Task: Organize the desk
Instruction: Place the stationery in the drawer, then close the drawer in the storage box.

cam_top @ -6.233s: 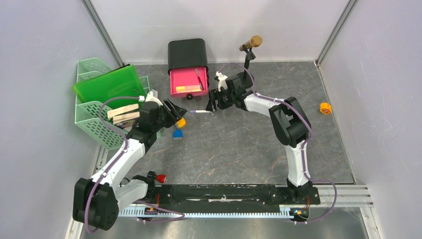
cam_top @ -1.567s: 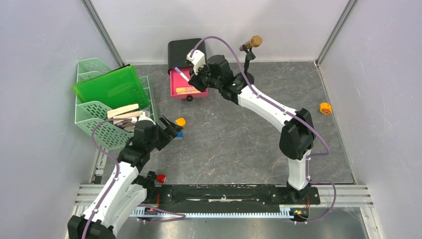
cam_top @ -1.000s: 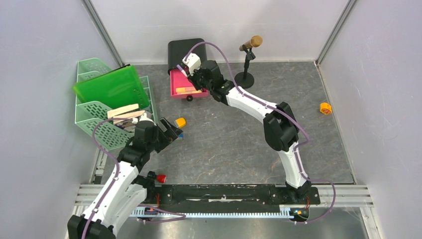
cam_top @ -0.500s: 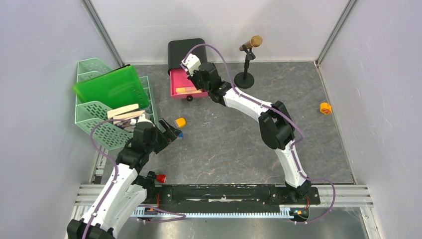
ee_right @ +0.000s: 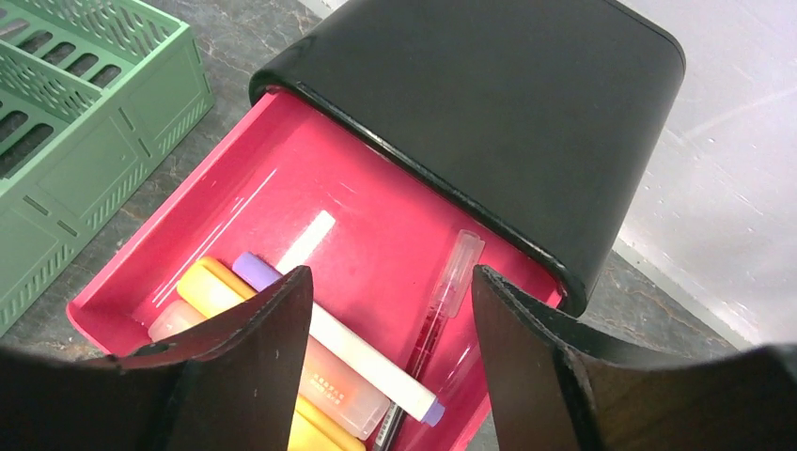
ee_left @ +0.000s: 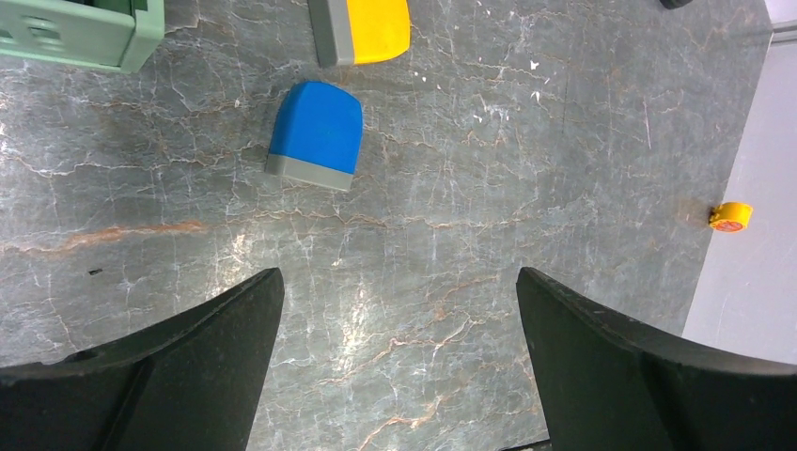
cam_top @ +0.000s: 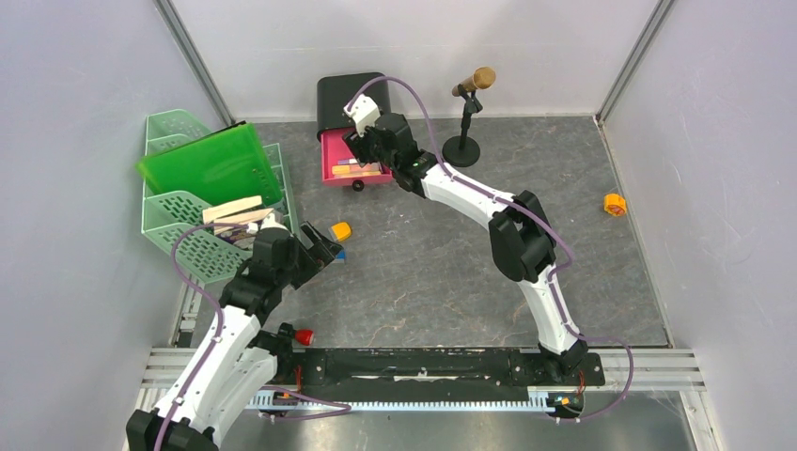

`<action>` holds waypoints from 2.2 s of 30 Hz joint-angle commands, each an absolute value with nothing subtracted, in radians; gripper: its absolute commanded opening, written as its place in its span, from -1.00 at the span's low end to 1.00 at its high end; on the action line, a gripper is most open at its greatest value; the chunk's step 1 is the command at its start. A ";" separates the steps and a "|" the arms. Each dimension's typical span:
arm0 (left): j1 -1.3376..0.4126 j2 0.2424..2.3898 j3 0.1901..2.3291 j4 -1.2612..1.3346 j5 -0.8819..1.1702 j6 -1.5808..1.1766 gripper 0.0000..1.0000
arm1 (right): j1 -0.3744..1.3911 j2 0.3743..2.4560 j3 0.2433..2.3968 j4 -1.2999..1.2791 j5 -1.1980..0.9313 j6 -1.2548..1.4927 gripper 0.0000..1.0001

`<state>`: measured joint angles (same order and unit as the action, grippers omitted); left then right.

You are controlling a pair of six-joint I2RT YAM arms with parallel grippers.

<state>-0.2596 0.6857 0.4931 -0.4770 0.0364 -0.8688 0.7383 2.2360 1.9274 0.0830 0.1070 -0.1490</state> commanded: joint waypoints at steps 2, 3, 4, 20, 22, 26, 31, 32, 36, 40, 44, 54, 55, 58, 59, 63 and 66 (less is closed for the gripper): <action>-0.262 0.688 0.535 -0.459 0.041 -0.831 0.99 | 0.738 2.193 1.976 0.124 0.123 -0.122 0.42; -0.261 0.686 0.535 -0.459 0.042 -0.831 0.99 | 0.738 2.183 1.972 0.123 0.124 -0.117 0.46; -0.261 0.686 0.536 -0.459 0.039 -0.830 0.99 | 0.738 2.173 1.967 0.121 0.122 -0.113 0.48; -0.261 0.674 0.579 -0.474 0.037 -0.693 0.99 | 0.715 1.671 1.304 0.139 -0.032 0.057 0.88; -0.261 0.675 0.582 -0.471 0.042 -0.662 0.99 | 0.708 1.602 1.199 0.122 -0.051 0.091 0.94; -0.262 0.677 0.585 -0.459 0.053 -0.600 0.99 | 0.700 1.471 0.994 0.099 -0.107 0.151 0.96; -0.260 0.714 0.598 -0.442 0.057 -0.537 0.99 | 0.699 1.374 0.747 0.091 -0.169 0.258 0.96; -0.262 0.729 0.610 -0.443 0.058 -0.523 0.99 | 0.699 1.359 0.706 0.084 -0.169 0.271 0.96; -0.261 0.793 0.663 -0.452 0.062 -0.482 0.99 | 0.700 1.309 0.605 0.067 -0.131 0.307 0.96; -0.262 0.859 0.708 -0.435 0.072 -0.446 0.99 | 0.699 1.268 0.584 0.041 -0.052 0.302 0.96; -0.262 0.979 0.784 -0.384 0.095 -0.428 0.99 | 0.699 1.254 0.608 0.002 0.018 0.285 0.96; -0.306 1.222 0.961 -0.347 0.059 -0.444 0.85 | 0.699 1.248 0.591 -0.042 0.074 0.320 0.96; -0.317 1.245 0.978 -0.344 0.045 -0.440 0.84 | 0.698 1.248 0.591 -0.049 0.084 0.320 0.96; -0.357 1.319 1.027 -0.337 0.005 -0.429 0.80 | 0.698 1.249 0.592 -0.063 0.110 0.312 0.96; -0.371 1.346 1.042 -0.335 0.004 -0.427 0.77 | 0.699 1.249 0.593 -0.068 0.115 0.307 0.96; -0.422 1.437 1.099 -0.316 -0.086 -0.405 0.69 | 0.698 1.254 0.600 -0.087 0.140 0.287 0.96; -0.446 1.500 1.139 -0.313 -0.157 -0.398 0.67 | 0.698 1.257 0.601 -0.095 0.147 0.278 0.96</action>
<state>-0.4168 1.4384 1.0595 -0.3584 -0.0357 -0.4599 0.6991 1.2720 0.5739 -0.0906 0.1070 0.2970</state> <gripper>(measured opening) 0.846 0.979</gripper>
